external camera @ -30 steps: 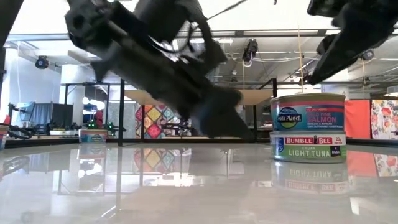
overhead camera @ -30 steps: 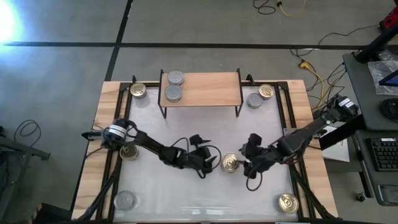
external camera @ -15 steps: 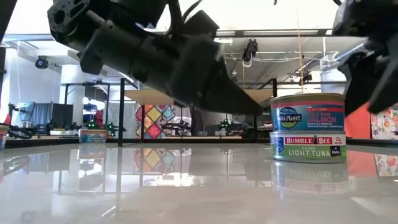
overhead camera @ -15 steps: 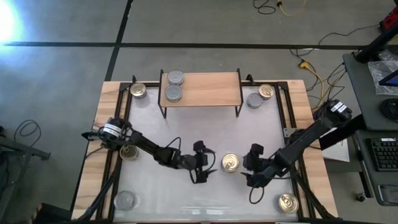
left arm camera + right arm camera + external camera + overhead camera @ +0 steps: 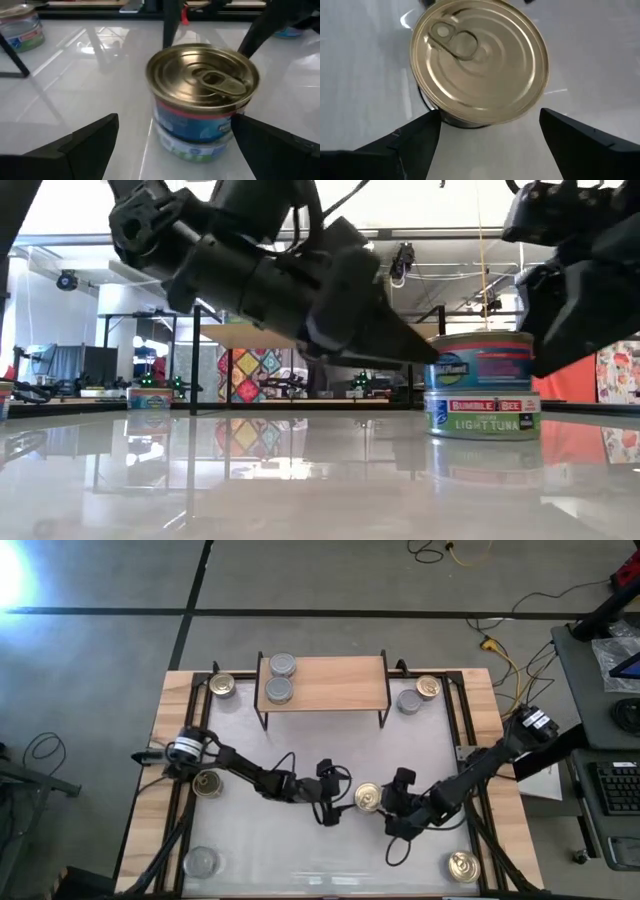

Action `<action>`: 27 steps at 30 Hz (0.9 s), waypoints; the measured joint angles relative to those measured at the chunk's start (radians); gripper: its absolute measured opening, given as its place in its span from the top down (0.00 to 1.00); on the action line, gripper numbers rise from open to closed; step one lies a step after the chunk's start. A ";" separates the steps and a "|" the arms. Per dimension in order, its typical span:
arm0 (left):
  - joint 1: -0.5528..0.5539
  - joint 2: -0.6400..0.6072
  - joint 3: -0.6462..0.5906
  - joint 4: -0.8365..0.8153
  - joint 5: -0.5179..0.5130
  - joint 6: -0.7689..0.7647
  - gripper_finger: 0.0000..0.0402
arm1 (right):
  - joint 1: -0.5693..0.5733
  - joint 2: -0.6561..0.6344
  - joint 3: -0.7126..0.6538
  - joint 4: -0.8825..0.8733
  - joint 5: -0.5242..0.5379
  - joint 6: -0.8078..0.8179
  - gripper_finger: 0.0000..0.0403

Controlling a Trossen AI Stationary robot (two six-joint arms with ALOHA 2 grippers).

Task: Stack canned seafood by type on shelf
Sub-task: Remove the blue tuna can from the green tuna can

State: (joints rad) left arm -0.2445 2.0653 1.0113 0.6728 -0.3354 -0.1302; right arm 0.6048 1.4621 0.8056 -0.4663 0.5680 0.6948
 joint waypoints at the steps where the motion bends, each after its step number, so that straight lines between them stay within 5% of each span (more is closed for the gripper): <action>1: 0.004 0.008 0.009 -0.001 0.008 0.008 0.07 | -0.004 -0.001 0.001 -0.005 -0.001 -0.008 0.20; 16: 0.012 -0.011 0.060 -0.072 0.095 0.068 0.07 | -0.025 -0.016 0.083 -0.006 0.004 -0.147 0.29; 27: 0.005 -0.056 0.058 -0.161 0.089 0.069 0.07 | -0.059 -0.015 0.089 0.050 0.008 -0.176 0.26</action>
State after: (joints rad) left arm -0.2394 2.0095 1.0691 0.5116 -0.2460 -0.0611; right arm 0.5459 1.4475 0.8948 -0.4159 0.5762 0.5188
